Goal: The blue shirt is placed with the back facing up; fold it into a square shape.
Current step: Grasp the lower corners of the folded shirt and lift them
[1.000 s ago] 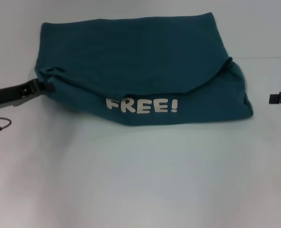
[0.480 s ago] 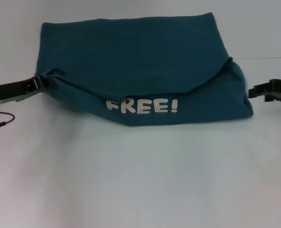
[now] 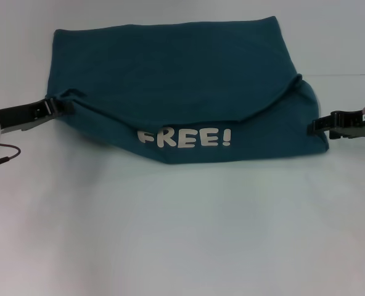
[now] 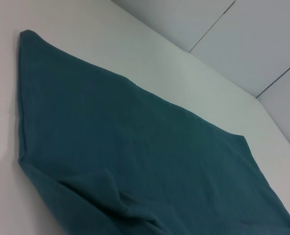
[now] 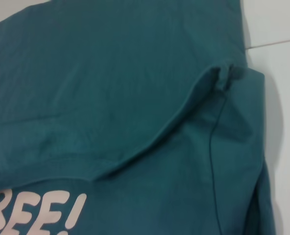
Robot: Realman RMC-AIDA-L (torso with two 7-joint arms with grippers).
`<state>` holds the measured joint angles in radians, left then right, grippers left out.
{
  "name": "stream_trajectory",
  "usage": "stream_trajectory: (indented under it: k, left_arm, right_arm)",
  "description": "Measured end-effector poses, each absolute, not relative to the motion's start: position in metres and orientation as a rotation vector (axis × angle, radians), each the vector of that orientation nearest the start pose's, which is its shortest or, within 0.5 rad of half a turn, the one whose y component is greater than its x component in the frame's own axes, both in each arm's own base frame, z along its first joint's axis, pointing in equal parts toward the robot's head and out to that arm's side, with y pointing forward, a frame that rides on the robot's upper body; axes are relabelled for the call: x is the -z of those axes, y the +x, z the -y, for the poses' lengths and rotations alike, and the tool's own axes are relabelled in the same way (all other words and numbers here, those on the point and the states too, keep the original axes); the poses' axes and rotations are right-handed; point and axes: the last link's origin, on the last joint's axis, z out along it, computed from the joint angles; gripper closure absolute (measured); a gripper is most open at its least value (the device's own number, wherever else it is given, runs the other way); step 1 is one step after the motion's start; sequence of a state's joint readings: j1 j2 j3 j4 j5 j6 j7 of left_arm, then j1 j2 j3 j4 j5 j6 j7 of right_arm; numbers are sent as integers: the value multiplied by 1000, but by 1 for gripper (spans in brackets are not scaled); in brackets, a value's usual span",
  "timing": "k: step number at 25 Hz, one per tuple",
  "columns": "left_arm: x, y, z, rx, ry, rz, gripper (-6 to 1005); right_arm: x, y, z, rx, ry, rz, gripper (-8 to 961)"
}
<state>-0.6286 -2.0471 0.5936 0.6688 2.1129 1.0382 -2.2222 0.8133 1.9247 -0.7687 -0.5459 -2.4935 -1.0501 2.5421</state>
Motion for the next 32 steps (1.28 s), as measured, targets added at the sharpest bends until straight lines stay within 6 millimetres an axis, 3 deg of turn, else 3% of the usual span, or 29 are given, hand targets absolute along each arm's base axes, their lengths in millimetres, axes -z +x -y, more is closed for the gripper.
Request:
stream_trajectory:
  k: [24,32]
  left_arm:
    - [-37,-290,-413,691,-1919,1536,997]
    - [-37,-292,-411,687,-1916,1541,998]
  right_arm:
    - [-15,285,-433,-118,-1999,-1573,342]
    - [-17,285,-434,-137,-1989,-1570,346]
